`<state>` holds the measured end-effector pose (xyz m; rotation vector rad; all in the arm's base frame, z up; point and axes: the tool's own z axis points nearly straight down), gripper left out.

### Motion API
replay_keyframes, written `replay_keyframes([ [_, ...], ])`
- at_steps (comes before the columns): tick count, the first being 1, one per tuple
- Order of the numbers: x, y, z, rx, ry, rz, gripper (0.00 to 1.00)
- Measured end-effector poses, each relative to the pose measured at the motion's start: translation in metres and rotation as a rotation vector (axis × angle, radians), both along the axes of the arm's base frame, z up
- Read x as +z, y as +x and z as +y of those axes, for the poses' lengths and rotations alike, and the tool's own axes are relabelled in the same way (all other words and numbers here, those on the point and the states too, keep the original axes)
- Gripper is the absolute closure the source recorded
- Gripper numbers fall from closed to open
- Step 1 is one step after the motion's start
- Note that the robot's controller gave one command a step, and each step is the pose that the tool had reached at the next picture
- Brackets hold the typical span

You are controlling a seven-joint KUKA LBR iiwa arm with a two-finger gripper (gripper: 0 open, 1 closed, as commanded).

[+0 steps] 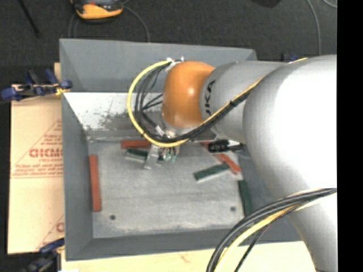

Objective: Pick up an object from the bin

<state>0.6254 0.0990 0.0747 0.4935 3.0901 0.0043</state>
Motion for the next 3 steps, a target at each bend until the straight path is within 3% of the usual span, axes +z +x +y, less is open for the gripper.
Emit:
replay_keyframes([
  [1, -0.0039, -0.0878, -0.0205, 0.0, 0.0, 0.01, 0.0],
  [2, -0.0021, -0.0864, -0.0205, -0.003, 0.001, 0.006, 1.0],
  [3, -0.0021, -0.0864, -0.0205, -0.003, 0.001, 0.006, 1.0],
])
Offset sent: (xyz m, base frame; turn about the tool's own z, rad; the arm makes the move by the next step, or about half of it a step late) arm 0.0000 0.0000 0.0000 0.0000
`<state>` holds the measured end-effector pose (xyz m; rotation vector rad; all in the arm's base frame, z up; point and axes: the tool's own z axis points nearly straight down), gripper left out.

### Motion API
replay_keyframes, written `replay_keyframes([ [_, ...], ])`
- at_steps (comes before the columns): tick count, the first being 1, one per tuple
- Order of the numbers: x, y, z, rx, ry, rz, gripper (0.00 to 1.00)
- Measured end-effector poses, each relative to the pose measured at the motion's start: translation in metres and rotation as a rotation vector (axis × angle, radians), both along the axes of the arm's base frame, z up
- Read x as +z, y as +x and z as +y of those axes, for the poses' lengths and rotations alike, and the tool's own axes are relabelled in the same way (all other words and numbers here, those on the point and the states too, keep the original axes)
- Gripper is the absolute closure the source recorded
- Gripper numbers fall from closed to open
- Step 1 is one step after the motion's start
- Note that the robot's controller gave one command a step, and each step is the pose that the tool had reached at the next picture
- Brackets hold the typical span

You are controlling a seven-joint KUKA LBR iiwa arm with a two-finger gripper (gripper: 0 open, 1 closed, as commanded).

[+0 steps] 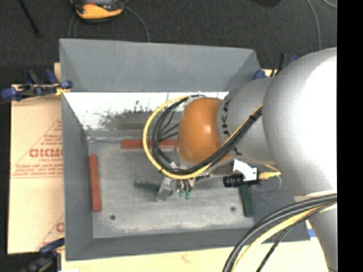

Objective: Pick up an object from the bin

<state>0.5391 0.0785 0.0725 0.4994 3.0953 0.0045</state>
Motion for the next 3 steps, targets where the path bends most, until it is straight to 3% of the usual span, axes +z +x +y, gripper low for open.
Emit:
replay_keyframes([
  [1, 0.001, 0.0, 0.0, 0.0, 0.0, 0.001, 1.0],
  [2, 0.038, 0.003, 0.016, -0.023, -0.001, -0.001, 1.0],
  [3, 0.15, 0.001, -0.009, 0.027, -0.002, 0.003, 1.0],
])
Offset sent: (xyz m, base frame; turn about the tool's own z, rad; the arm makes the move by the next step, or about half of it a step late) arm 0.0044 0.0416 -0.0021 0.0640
